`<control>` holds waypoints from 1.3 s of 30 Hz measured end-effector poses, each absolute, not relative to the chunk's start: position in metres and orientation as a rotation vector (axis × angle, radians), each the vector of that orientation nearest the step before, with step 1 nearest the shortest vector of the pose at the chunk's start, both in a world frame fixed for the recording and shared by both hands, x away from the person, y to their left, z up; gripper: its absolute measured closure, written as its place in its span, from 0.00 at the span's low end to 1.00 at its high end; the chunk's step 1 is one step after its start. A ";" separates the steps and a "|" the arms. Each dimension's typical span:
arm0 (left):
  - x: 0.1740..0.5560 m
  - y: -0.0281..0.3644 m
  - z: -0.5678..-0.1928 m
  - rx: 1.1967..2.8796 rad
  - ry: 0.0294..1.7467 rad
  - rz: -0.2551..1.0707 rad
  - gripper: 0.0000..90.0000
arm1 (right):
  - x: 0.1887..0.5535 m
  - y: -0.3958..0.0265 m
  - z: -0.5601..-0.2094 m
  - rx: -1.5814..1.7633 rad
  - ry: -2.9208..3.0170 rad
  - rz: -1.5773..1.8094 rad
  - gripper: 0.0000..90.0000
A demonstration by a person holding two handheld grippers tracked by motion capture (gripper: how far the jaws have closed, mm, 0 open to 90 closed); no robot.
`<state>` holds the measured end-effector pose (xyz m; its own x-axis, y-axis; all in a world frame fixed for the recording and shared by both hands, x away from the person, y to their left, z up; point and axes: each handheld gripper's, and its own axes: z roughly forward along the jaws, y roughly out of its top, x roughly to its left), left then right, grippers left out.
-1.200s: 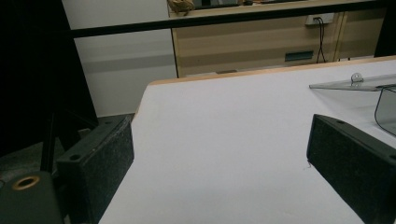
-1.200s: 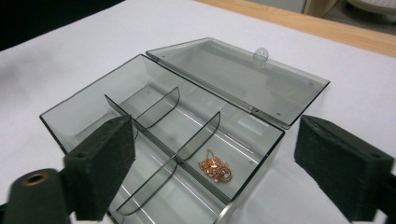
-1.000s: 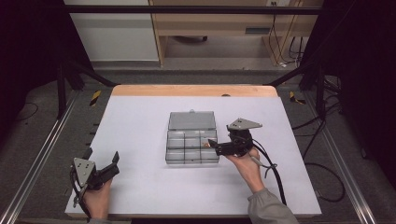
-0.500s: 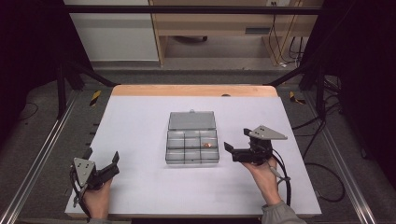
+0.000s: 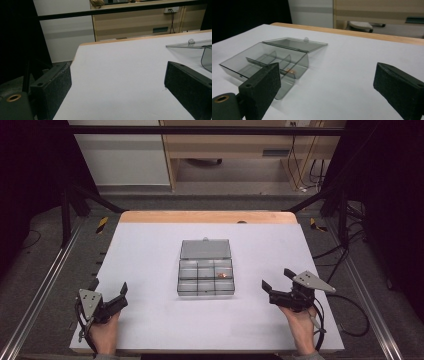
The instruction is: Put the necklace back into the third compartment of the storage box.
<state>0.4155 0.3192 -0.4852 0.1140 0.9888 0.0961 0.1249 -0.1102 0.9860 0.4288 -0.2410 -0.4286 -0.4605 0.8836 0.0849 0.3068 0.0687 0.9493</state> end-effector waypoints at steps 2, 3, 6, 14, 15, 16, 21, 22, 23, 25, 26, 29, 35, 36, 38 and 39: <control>0.416 0.319 -0.485 1.432 1.172 1.138 0.08 | 0.424 -0.246 -0.433 1.198 1.790 1.399 0.09; 0.416 0.319 -0.485 1.432 1.172 1.138 0.08 | 0.424 -0.246 -0.433 1.198 1.790 1.399 0.09; 0.416 0.319 -0.485 1.432 1.172 1.139 0.08 | 0.416 -0.258 -0.444 1.233 1.726 1.405 0.09; 0.416 0.319 -0.485 1.434 1.172 1.141 0.08 | 0.404 -0.272 -0.462 1.306 1.602 1.402 0.08; 0.416 0.319 -0.485 1.434 1.172 1.141 0.08 | 0.402 -0.273 -0.464 1.308 1.590 1.397 0.08; 0.416 0.319 -0.485 1.434 1.172 1.141 0.08 | 0.400 -0.275 -0.468 1.312 1.575 1.398 0.08; 0.416 0.319 -0.485 1.433 1.172 1.141 0.08 | 0.398 -0.275 -0.474 1.315 1.582 1.385 0.08; 0.416 0.319 -0.485 1.434 1.173 1.141 0.08 | 0.397 -0.274 -0.476 1.309 1.587 1.369 0.08; 0.416 0.319 -0.485 1.434 1.173 1.141 0.08 | 0.397 -0.274 -0.476 1.309 1.587 1.369 0.08; 0.416 0.319 -0.485 1.435 1.172 1.142 0.08 | 0.397 -0.273 -0.477 1.307 1.589 1.365 0.08; 0.416 0.319 -0.485 1.434 1.172 1.142 0.08 | 0.397 -0.272 -0.477 1.310 1.588 1.370 0.08; 0.416 0.319 -0.485 1.433 1.173 1.141 0.08 | 0.397 -0.272 -0.476 1.303 1.591 1.368 0.08; 0.415 0.319 -0.485 1.433 1.172 1.141 0.08 | 0.395 -0.270 -0.477 1.298 1.590 1.366 0.08; 0.415 0.319 -0.485 1.433 1.172 1.141 0.08 | 0.395 -0.269 -0.480 1.297 1.587 1.366 0.08; 0.415 0.319 -0.485 1.433 1.172 1.141 0.08 | 0.394 -0.268 -0.481 1.300 1.588 1.366 0.08; 0.415 0.319 -0.485 1.433 1.172 1.141 0.08 | 0.394 -0.268 -0.481 1.300 1.593 1.365 0.08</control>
